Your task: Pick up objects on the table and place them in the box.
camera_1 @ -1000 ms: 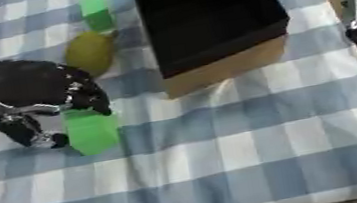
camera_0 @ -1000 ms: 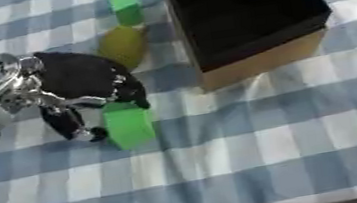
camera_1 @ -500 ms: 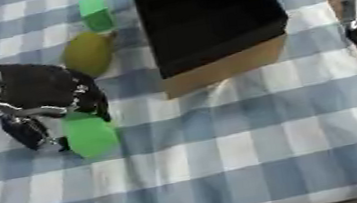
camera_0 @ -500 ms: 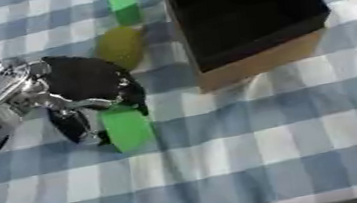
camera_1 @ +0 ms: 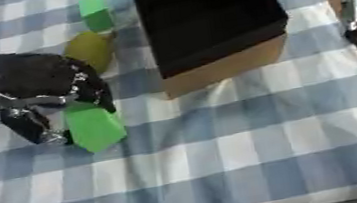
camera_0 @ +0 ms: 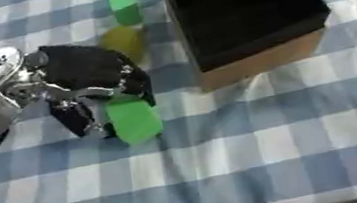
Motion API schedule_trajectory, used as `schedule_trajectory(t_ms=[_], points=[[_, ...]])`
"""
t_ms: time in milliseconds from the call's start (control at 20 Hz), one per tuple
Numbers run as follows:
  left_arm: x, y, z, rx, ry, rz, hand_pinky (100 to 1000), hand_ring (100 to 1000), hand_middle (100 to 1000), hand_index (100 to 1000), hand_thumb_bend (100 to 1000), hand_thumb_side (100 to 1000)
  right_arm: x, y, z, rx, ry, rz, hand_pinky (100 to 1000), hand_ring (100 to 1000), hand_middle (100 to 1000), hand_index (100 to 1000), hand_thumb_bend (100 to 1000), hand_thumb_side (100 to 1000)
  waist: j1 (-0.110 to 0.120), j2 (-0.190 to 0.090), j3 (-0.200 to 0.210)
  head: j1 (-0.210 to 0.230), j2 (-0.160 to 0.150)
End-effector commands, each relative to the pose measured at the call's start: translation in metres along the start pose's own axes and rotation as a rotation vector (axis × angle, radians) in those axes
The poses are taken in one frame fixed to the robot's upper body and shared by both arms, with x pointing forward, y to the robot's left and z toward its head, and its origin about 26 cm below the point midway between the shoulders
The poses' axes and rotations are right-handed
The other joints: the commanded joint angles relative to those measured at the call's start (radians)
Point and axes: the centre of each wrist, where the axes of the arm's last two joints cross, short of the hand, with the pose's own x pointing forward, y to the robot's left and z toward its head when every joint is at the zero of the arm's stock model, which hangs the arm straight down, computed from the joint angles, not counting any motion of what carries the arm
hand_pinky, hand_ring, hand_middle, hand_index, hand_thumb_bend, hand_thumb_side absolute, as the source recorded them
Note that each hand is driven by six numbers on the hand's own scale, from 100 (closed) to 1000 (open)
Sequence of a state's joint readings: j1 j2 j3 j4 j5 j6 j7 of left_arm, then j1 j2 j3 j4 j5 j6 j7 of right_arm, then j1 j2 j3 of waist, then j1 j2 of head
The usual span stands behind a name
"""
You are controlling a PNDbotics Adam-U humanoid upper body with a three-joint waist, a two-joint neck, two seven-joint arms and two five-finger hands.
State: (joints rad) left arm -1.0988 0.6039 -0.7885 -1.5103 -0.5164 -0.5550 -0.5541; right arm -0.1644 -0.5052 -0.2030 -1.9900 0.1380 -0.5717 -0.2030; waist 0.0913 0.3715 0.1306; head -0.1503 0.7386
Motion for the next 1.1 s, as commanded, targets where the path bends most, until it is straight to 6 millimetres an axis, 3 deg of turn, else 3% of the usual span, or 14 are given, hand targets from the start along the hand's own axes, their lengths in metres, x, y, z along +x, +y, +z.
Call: schedule_trajectory(t_ms=[50, 300, 550, 850, 1100], points=[[0.001, 0.029, 0.027, -0.303, -0.216, -0.302, 811, 705, 526, 669, 304, 100, 0.002, -0.006, -0.004, 0.002, -0.018, 0.015, 924, 1000, 461, 906, 100, 470, 0.005, -0.008, 0.003, -0.002, 0.003], [0.002, 0.060, 0.046, -0.199, -0.192, -0.349, 813, 707, 528, 667, 339, 100, 0.002, -0.007, -0.005, -0.004, -0.022, 0.019, 923, 1000, 464, 905, 100, 470, 0.006, -0.013, 0.006, -0.005, -0.001], [-0.008, 0.087, 0.051, -0.076, -0.185, -0.349, 816, 705, 523, 659, 320, 100, 0.002, -0.010, -0.007, -0.016, -0.028, 0.023, 922, 997, 470, 904, 100, 470, 0.005, -0.019, 0.003, -0.002, 0.001], [-0.036, 0.115, 0.048, 0.061, -0.155, -0.309, 817, 703, 518, 651, 310, 100, 0.002, -0.012, -0.012, -0.040, -0.045, 0.025, 920, 986, 476, 902, 100, 470, 0.003, -0.023, -0.007, 0.009, -0.004], [-0.047, 0.142, 0.032, 0.148, -0.150, -0.310, 818, 705, 519, 650, 327, 100, 0.002, -0.012, -0.017, -0.058, -0.062, 0.019, 919, 983, 479, 901, 100, 470, -0.001, -0.015, -0.025, 0.026, -0.017]])
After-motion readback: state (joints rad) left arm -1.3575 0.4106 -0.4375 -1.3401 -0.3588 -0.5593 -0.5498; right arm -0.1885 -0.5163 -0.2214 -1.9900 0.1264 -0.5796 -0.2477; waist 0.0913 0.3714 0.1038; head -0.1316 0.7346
